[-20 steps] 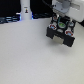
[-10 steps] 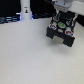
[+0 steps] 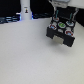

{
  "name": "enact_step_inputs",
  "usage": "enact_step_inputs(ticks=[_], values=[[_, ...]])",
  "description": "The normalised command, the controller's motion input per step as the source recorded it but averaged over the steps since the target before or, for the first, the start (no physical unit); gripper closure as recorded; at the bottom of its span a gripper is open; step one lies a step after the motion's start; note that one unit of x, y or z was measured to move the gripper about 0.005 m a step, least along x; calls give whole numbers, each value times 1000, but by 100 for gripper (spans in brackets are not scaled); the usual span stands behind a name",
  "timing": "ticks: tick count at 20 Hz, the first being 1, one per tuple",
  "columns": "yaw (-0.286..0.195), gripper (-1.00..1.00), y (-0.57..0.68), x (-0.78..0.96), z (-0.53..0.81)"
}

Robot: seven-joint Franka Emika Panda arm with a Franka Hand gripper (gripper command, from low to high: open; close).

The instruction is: Open the kcup holder, insert the kcup into the holder, and close the kcup holder

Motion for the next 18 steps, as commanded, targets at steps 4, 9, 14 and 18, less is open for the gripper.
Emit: enact_step_inputs(ticks=[4,9,14,18], values=[[44,-100,-433,555,48],[43,-100,-390,620,42],[59,-100,-285,686,-13],[66,-100,-55,758,-35]])
